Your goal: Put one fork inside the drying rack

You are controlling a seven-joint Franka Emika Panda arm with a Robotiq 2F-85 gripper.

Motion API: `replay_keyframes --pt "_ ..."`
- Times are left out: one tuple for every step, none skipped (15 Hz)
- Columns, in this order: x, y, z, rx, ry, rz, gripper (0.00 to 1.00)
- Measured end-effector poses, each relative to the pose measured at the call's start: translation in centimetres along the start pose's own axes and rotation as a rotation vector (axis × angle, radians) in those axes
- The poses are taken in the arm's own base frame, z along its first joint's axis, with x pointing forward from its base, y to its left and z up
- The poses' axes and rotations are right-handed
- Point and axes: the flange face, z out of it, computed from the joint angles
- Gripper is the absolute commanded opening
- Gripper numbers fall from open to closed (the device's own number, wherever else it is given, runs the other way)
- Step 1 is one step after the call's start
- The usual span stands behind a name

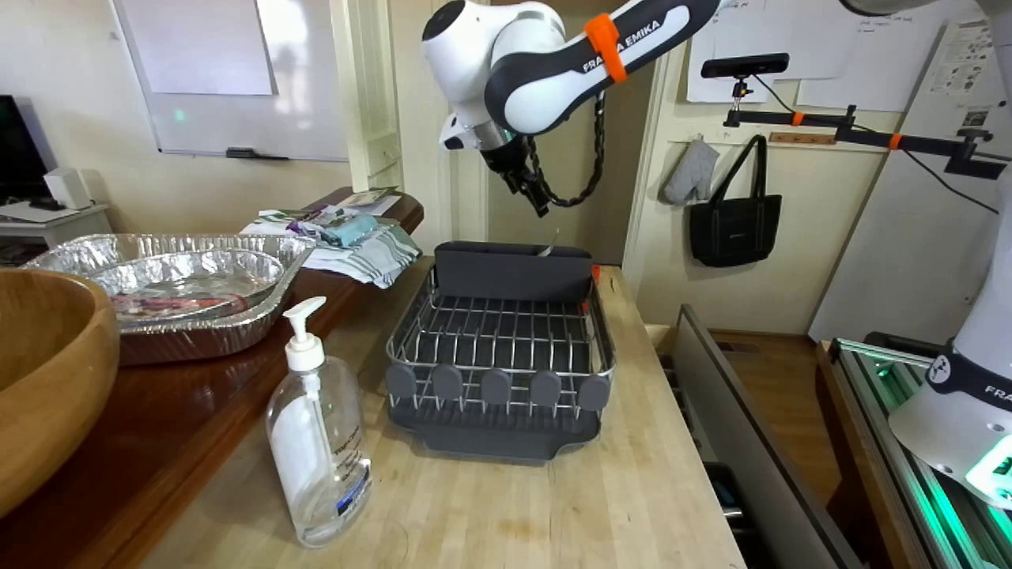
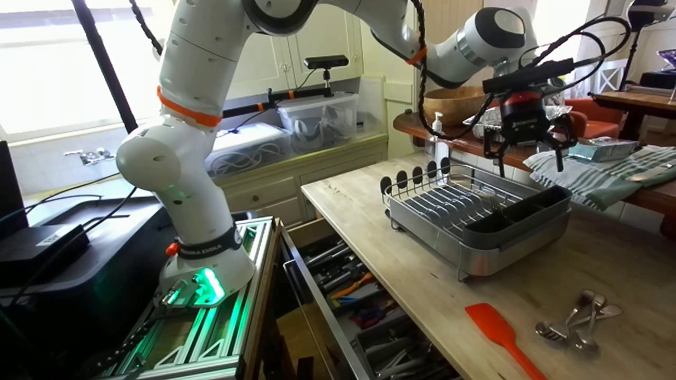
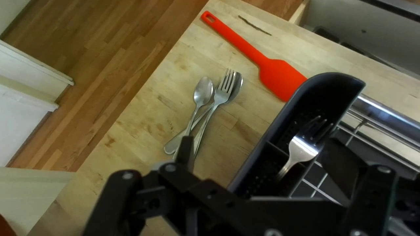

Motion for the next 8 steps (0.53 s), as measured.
replay_keyframes --pt "-0.8 0.2 -0.4 0.023 0.030 0.021 1.00" --pt "-1.6 0.5 -0.8 0.047 0.066 0.043 1.00" --pt "-2.5 0.7 -1.1 0.072 0.106 0.066 1.00" --pt "-3.3 0.9 -1.2 0.096 0.144 0.090 1.00" --pt "-4.2 1.1 -1.3 0.119 0.184 0.116 1.00" --pt "-5.2 1.3 -1.2 0.142 0.224 0.142 1.00" --pt "-6.1 1.4 -1.0 0.166 0.265 0.170 1.00" --pt "-7.0 1.4 -0.8 0.189 0.303 0.198 1.00"
